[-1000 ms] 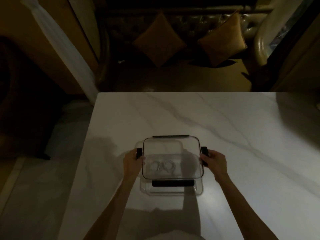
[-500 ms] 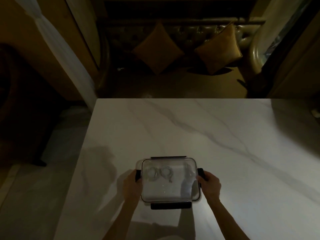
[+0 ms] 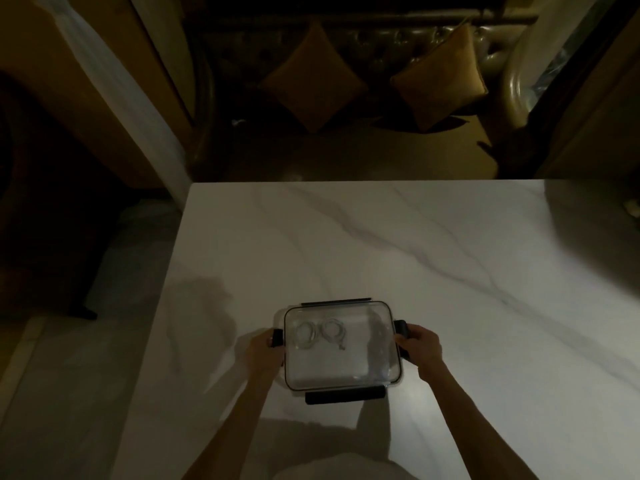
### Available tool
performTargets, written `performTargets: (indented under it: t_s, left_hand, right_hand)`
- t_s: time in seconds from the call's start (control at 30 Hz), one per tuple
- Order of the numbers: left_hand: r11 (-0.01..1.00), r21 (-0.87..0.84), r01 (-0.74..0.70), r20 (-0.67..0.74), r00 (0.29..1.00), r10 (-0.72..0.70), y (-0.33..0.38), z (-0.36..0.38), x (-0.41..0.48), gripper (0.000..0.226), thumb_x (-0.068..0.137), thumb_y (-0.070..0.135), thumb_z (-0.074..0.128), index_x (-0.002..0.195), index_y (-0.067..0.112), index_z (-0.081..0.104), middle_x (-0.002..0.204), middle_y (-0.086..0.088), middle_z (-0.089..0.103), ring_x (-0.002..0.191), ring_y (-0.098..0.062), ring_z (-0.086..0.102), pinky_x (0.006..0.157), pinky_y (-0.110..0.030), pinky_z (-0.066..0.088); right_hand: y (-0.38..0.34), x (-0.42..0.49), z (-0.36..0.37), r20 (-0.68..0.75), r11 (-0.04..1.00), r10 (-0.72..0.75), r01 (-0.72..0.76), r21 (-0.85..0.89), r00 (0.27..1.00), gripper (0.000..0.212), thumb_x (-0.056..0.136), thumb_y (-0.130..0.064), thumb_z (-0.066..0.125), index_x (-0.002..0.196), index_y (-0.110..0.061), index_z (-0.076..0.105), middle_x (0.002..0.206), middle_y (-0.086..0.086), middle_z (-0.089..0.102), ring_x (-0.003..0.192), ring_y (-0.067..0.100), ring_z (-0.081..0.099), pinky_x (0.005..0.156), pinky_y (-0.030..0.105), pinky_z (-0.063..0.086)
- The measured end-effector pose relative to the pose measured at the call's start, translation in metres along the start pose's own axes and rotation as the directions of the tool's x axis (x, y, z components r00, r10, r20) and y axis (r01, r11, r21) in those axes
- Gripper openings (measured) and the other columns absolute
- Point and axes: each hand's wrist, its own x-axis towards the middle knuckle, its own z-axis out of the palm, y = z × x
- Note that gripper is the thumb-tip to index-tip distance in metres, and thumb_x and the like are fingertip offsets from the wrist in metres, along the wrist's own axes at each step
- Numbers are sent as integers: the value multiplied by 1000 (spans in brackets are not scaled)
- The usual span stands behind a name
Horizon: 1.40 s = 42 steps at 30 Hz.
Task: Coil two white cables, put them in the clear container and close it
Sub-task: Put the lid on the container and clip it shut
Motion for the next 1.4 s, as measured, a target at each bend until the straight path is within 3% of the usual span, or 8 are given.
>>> performTargets:
  t_s: [0.3, 0.63, 0.9, 1.03, 1.13, 1.2, 1.33, 1.4]
  left_hand:
    - [993, -38, 113, 86, 990, -110, 2, -6, -9, 19, 73, -11, 61, 81, 2, 72, 69, -17, 67, 67, -36, 69, 65, -54, 60]
    - [995, 83, -47, 29, 999, 45, -5, 3, -36, 30, 80, -4, 56, 56, 16, 54, 54, -4, 54, 60, -34, 61, 57, -36, 46]
    - [995, -38, 92, 151, 985, -85, -7, 0, -38, 33, 81, -6, 49, 66, 22, 58, 80, -20, 64, 74, -37, 66, 69, -56, 57]
    - [958, 271, 87, 221, 964, -151, 9, 0, -31, 9, 84, 10, 51, 87, 4, 57, 88, -17, 60, 78, -28, 62, 73, -42, 52]
    - [837, 545, -38, 195, 977, -83, 39, 10, -16, 59, 94, 35, 45, 143, 5, 32, 148, -18, 37, 136, -34, 37, 111, -43, 30]
    - [808, 538, -242, 312, 947, 76, 63, 24, -3, 56, 97, 37, 39, 148, 17, 26, 155, -12, 30, 142, -30, 30, 117, -42, 21]
    - [867, 400, -299, 636, 771, -28, 104, 49, 20, 29, 95, 10, 46, 117, 3, 63, 123, -15, 61, 105, -23, 57, 77, -18, 50]
    - [880, 361, -310, 692, 721, -30, 111, 54, 27, 24, 91, 6, 54, 110, -2, 65, 102, -6, 62, 87, -18, 55, 54, -8, 42]
  right_hand:
    - [7, 5, -8, 46, 996, 88, -88, -1, 995, 35, 77, 3, 73, 111, -5, 70, 93, 17, 71, 84, 35, 70, 75, 43, 60]
    - [19, -22, -17, -14, 999, 15, -16, -35, 1000, 32, 78, -5, 71, 109, -13, 72, 83, 7, 74, 74, 26, 70, 66, 35, 58]
    - [30, -30, -18, 13, 997, -43, 44, -61, 999, 27, 78, -9, 68, 101, -21, 76, 75, 1, 73, 67, 22, 65, 67, 37, 54]
    - [24, -29, -12, 54, 996, -87, 86, 15, 995, 24, 82, -2, 65, 94, -19, 75, 76, 6, 74, 72, 25, 67, 75, 44, 56]
    - [14, -35, -9, 79, 988, -84, 73, 138, 993, 29, 85, 6, 62, 97, -18, 72, 79, 9, 72, 73, 24, 64, 73, 34, 53]
    - [13, -37, -7, 75, 982, -99, 86, 170, 992, 31, 85, 7, 62, 103, -17, 71, 86, 7, 72, 78, 24, 65, 78, 34, 54]
    - [17, -36, -11, 18, 976, -73, 68, 208, 997, 33, 85, 6, 62, 111, -11, 71, 95, 10, 72, 87, 28, 66, 84, 39, 56]
    - [20, -35, -16, -3, 974, -52, 51, 222, 999, 31, 86, 6, 61, 110, -11, 71, 93, 12, 72, 83, 27, 66, 75, 34, 56]
